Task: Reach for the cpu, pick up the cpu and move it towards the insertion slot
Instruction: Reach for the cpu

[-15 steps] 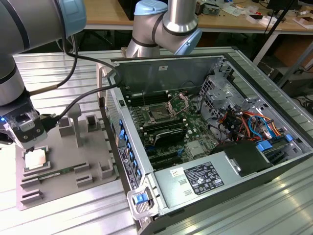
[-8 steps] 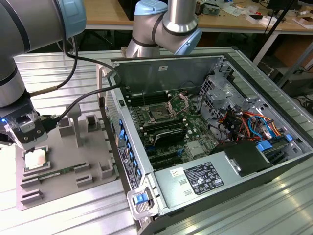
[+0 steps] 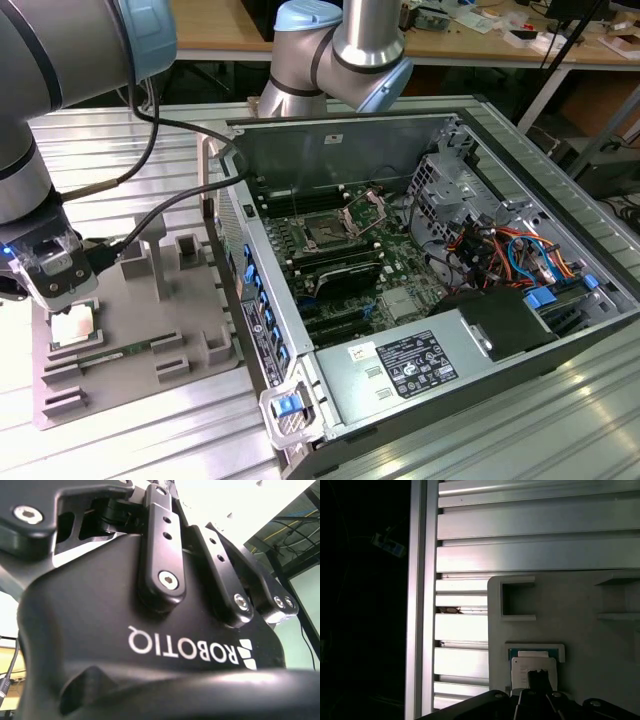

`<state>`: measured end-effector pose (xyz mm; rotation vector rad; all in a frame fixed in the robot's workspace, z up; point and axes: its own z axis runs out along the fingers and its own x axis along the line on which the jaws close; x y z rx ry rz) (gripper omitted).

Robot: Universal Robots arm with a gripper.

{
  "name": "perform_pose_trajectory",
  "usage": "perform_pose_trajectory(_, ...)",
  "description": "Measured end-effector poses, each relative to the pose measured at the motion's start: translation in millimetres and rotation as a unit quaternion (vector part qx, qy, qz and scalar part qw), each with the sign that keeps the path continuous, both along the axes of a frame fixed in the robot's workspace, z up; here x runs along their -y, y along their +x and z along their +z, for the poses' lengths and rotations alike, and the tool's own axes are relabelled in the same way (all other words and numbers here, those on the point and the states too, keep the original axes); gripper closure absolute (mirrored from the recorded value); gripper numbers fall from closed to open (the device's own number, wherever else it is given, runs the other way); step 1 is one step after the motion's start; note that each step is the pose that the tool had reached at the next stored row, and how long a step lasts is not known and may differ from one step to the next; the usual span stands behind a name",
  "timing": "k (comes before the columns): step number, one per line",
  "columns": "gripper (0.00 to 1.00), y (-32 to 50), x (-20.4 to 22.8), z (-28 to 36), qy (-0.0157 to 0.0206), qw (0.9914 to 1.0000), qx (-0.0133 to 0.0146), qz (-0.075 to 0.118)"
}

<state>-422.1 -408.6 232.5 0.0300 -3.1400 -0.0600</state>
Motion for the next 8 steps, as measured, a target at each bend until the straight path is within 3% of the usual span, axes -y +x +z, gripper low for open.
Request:
perform_pose_trajectory(4,0.89,0.0,3.1,-0.4,0.0000,1.00000,0.0000,0.000)
perform_pose_trajectory(8,0.89,0.0,3.4,-0.9,0.0000,1.00000,0.0000,0.000)
